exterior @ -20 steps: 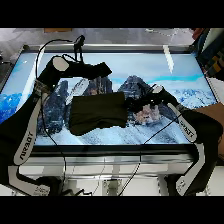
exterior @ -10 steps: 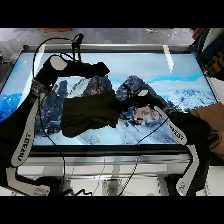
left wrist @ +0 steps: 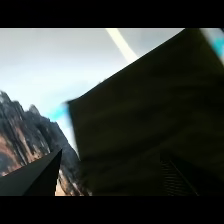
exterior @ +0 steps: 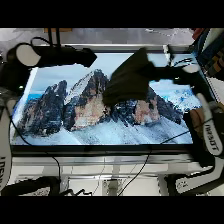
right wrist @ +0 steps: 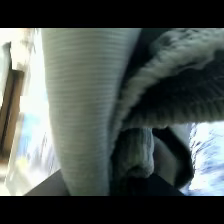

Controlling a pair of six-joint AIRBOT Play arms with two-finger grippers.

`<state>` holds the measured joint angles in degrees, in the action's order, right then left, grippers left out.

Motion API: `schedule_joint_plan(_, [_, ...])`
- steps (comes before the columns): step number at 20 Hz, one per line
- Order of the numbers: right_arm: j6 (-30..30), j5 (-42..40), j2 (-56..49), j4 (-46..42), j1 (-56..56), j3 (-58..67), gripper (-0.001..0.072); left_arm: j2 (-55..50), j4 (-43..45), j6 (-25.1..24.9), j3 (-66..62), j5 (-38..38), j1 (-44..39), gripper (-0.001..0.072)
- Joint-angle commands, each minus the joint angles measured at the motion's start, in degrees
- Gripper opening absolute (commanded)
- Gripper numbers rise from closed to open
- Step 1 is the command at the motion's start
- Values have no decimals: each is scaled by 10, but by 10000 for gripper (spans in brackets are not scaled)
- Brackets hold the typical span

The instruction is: Fold the clothes and pants, and hang the long-sleeved shirts on hangers.

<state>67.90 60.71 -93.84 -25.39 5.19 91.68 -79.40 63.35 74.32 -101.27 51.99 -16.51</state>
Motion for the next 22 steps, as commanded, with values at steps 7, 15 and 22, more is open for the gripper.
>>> schedule_joint_plan(7, [150,64,202,-189,374,7,36,77,14,-3,0,-1,1,699])
schedule_joint_plan(15, [390,202,236,-552,553,5,35,77,14,-3,0,-1,1,700])
schedule_joint_plan(22, [430,285,235,-728,571,5,133,76,11,-2,0,-1,1,700])
